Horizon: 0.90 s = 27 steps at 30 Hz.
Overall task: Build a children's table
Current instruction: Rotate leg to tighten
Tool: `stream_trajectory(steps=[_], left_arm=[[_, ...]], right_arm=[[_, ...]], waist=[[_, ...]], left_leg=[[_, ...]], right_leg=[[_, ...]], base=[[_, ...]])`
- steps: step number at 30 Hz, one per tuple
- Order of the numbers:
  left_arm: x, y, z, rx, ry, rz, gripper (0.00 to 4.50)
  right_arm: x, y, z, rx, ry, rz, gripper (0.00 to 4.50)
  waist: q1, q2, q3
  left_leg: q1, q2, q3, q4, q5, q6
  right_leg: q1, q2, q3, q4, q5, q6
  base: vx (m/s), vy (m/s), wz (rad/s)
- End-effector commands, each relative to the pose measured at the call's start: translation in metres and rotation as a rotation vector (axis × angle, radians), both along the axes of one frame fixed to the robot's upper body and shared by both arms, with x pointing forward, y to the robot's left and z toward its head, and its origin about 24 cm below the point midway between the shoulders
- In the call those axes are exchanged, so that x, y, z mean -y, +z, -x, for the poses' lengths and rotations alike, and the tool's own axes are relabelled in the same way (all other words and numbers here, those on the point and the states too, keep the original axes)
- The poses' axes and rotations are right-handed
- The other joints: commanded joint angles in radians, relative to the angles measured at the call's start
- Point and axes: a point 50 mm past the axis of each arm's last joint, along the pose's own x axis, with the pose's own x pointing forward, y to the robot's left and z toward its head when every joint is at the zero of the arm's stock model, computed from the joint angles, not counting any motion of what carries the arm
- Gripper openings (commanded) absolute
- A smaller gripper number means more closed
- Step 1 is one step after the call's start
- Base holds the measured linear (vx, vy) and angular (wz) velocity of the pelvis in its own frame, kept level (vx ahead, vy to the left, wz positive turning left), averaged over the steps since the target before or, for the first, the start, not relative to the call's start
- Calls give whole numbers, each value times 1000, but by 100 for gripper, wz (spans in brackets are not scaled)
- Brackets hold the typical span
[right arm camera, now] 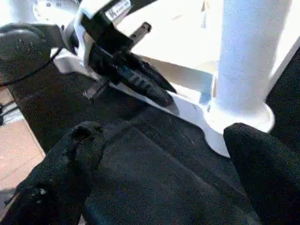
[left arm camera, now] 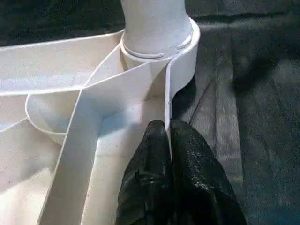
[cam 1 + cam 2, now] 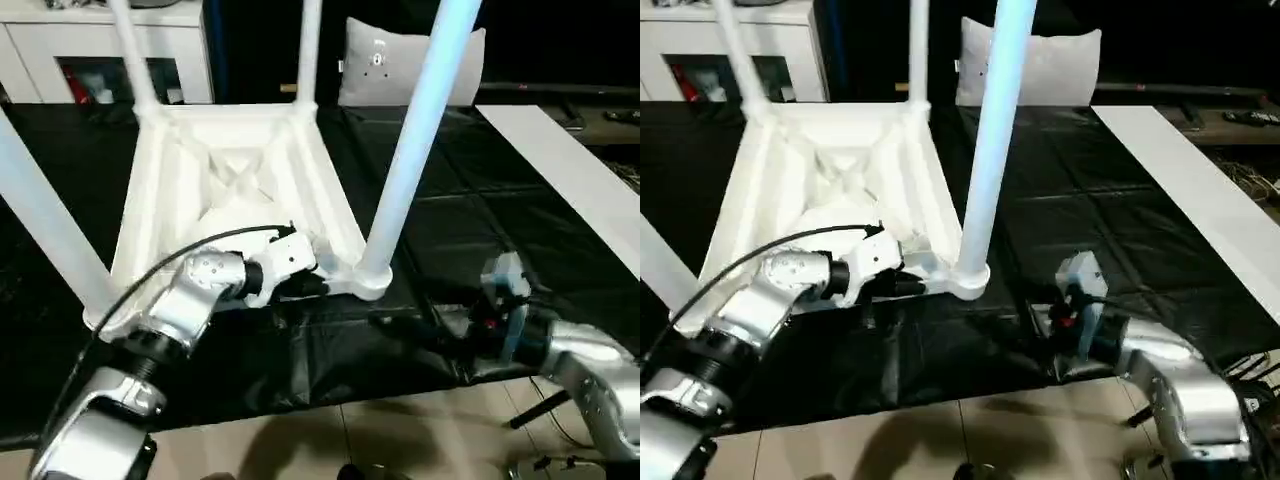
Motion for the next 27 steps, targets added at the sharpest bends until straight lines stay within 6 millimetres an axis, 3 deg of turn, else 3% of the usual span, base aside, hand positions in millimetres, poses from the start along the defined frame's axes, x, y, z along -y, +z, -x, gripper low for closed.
stream_trajectory(steps=[1, 4, 8, 12, 13, 14, 15, 16, 18, 20, 21, 23, 25, 26, 27], left_arm=[[-2, 28, -9, 142, 45, 132, 27], [-4, 29, -8, 165, 44, 140, 57], [-5, 40, -8, 184, 180, 342, 94], [-10, 38, -1, 143, 371, 477, 124], [-10, 36, 5, 128, 406, 518, 134], [-11, 33, 20, 106, 462, 582, 142], [-12, 31, 27, 102, 479, 595, 155], [-12, 30, 30, 101, 483, 597, 155], [-12, 28, 39, 103, 491, 591, 170], [-15, 26, 50, 111, 526, 570, 199], [-16, 25, 53, 114, 539, 561, 199], [-18, 23, 58, 127, 560, 529, 215], [-22, 21, 62, 147, 609, 502, 226], [-24, 20, 63, 153, 641, 501, 236], [-25, 21, 64, 158, 658, 508, 249]], right_arm=[[-3, 4, -1, 19, -8, 3, 449], [-5, 5, -3, 34, -29, 1, 450], [-10, 6, -6, 57, -103, -15, 450], [-19, 3, -4, 56, -153, 5, 450], [-22, 3, -3, 56, -164, 6, 450], [-27, 2, -1, 59, -180, 5, 450], [-29, 2, 1, 61, -185, 7, 450], [-30, 2, 1, 62, -186, 8, 450], [-31, 1, 3, 66, -191, 0, 450], [-34, -2, 5, 68, -211, -4, 450], [-34, -4, 5, 69, -218, -3, 450], [-36, -5, 6, 68, -228, -4, 450], [-37, -6, 7, 70, -237, -2, 450], [-38, -6, 7, 72, -243, 2, 450], [-38, -6, 7, 68, -251, 6, 450]], waist=[[12, -7, -71], [13, -4, -70], [13, -6, -65], [13, 4, -65], [13, 4, -65], [11, 5, -68], [8, 3, -63], [8, 3, -65], [6, 4, -62], [3, 1, -56], [0, 2, -54], [-3, 8, -50], [-12, 16, -51], [-13, 17, -50], [-15, 30, -40]], left_leg=[[-8, 5, 1, -62, -150, 79], [-4, 8, 1, -62, -160, 74], [0, 6, 3, -62, -191, 57], [-1, 10, -1, -64, -205, 44], [1, 4, 1, -63, -212, 49], [-1, 13, -2, -64, -208, 41], [-9, 11, -1, -67, -207, 44], [0, 10, 1, -65, -222, 48], [-3, 8, -2, -67, -236, 54], [3, 4, -1, -64, -276, 51], [1, 7, -6, -67, -293, 44], [12, 3, -5, -64, -321, 43], [4, 10, -17, -75, -347, 38], [7, 10, -18, -75, -362, 37], [-32, 21, -58, -105, -424, 37]], right_leg=[[69, -58, 50, -87, -457, -32], [65, -58, 50, -87, -457, -37], [63, -59, 44, -96, -514, -25], [64, -58, 43, -94, -512, -13], [60, -54, 41, -103, -527, 0], [66, -59, 44, -92, -504, -14], [65, -57, 43, -98, -509, -13], [59, -55, 44, -101, -523, -8], [59, -51, 41, -106, -540, 11], [52, -50, 34, -118, -600, 39], [55, -53, 30, -121, -618, 50], [46, -48, 24, -135, -643, 67], [62, -46, 18, -134, -603, 70], [61, -45, 16, -137, -606, 72], [97, -50, -14, -125, -592, 62]], base=[[0, 0, 0], [0, 0, 0], [0, 0, 0], [0, 0, 0], [0, 0, 0], [0, 0, 0], [0, 0, 0], [0, 0, 0], [0, 0, 0], [0, 0, 0], [0, 0, 0], [0, 0, 0], [0, 0, 0], [0, 0, 0], [-16, -5, 21]])
